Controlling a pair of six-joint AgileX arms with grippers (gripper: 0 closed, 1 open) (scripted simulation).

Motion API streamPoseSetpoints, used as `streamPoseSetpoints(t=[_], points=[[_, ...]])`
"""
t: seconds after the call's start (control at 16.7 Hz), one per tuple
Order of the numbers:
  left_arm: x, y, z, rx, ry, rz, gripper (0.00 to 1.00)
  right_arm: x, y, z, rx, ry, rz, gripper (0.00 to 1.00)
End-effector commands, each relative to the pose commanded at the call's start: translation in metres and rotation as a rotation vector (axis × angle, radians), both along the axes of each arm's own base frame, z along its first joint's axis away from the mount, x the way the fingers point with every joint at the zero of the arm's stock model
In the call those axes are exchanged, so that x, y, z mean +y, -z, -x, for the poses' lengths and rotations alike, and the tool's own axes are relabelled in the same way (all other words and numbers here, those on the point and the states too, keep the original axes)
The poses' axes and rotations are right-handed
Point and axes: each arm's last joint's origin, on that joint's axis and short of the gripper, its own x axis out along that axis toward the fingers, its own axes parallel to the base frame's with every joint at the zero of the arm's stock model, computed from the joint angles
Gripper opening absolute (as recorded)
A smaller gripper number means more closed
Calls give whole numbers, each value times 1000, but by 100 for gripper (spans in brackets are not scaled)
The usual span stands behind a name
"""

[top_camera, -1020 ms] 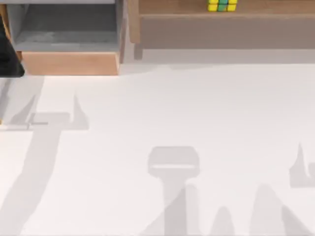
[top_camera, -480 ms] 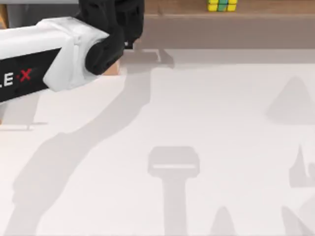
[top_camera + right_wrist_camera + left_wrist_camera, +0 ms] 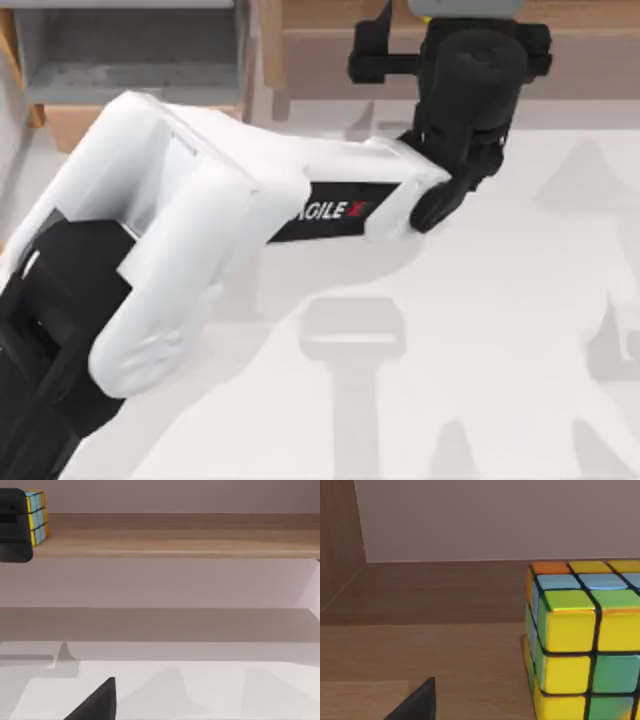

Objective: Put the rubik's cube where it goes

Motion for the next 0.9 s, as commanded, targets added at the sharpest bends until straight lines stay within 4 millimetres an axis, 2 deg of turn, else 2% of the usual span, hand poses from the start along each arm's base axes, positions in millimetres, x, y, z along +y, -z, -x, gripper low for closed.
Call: streamPoseSetpoints(t=[0.12, 0.24, 0.66, 0.9], points=[[-14, 15, 2, -6, -2, 9, 100, 0, 0, 0, 0, 0, 0, 100], [-18, 20, 2, -8, -3, 12, 100, 0, 0, 0, 0, 0, 0, 100], [-19, 21, 0, -8, -3, 14, 100, 0, 0, 0, 0, 0, 0, 100], [-25, 19, -12, -10, -3, 10, 100, 0, 0, 0, 0, 0, 0, 100]])
